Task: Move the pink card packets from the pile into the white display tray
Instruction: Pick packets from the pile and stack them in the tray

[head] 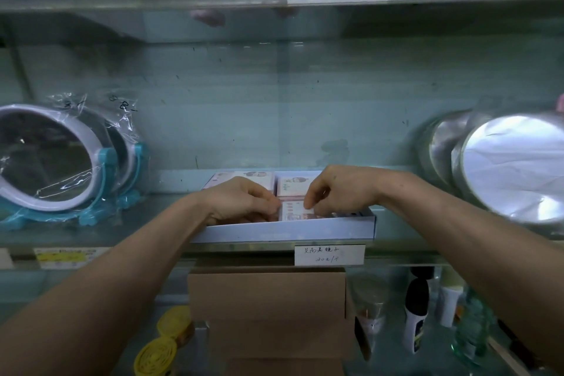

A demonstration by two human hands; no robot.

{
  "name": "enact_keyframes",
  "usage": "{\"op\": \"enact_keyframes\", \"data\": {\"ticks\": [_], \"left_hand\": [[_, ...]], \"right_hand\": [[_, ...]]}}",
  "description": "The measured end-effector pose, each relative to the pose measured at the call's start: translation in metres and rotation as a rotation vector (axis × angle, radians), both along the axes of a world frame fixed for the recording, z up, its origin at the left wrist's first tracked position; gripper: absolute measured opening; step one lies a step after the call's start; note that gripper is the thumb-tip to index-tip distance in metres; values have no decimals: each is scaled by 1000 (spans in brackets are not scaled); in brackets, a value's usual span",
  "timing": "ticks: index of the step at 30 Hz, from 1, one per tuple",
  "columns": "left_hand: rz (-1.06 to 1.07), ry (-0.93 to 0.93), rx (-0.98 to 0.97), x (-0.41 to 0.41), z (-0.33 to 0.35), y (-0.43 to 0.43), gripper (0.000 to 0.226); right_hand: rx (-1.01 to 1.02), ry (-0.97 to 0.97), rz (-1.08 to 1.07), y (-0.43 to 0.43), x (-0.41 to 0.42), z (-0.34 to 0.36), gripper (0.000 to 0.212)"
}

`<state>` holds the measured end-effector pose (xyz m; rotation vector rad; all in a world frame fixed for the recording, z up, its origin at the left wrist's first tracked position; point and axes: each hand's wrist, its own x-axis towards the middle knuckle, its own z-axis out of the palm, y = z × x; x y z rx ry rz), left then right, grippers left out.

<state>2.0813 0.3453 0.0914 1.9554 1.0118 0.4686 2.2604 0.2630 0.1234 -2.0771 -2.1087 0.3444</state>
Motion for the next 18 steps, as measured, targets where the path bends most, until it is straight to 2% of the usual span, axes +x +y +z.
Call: {"op": "enact_keyframes", "data": {"ticks": [2, 6, 11, 12, 16, 18], "left_hand": [[12, 37, 78, 3, -1, -2, 8], [128, 29, 272, 9, -4, -1, 13], [33, 136, 366, 10, -5, -1, 13], [56, 138, 442, 11, -5, 0, 13], [225, 140, 943, 9, -5, 6, 10], [221, 260, 1012, 9, -6, 9, 22]], "right_hand": [[-1, 0, 16, 1, 0, 2, 23], [145, -14, -16, 10, 2, 2, 24], [12, -21, -37, 10, 2, -4, 30], [27, -29, -34, 10, 1, -4, 30], [179, -98, -4, 11, -4, -1, 25], [226, -112, -16, 13, -7, 0, 24]]}}
